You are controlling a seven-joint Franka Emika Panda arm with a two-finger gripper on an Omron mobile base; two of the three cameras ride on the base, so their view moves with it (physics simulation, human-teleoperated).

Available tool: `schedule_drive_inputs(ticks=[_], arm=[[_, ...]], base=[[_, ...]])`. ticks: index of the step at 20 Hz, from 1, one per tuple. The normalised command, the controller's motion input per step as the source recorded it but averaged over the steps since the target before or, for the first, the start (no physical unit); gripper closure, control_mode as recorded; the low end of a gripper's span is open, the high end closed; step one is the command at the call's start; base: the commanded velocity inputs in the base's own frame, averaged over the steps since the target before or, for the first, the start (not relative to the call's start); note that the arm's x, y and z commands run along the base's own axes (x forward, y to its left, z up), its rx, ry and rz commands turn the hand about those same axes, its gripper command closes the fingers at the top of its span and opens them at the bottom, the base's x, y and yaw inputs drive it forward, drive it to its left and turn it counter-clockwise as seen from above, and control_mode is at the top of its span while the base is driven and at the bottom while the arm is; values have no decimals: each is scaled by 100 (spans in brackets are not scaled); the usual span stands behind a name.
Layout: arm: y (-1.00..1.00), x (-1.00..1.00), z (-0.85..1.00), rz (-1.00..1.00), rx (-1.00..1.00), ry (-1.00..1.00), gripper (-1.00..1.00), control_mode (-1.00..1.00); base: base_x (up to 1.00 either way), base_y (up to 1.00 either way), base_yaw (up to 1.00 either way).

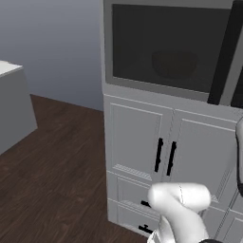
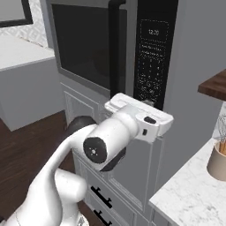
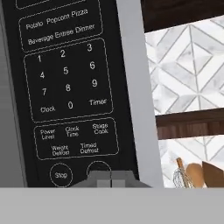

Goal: Pick the carrot from the sink and place it in the bowl. Then pick the bowl and place it in the microwave. Then close the microwave door and press the start button.

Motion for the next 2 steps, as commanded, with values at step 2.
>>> schedule_drive_inputs(ticks=[2], arm=[[2, -100, 25, 0, 0, -46, 100, -100]], base=[[0, 0, 0]])
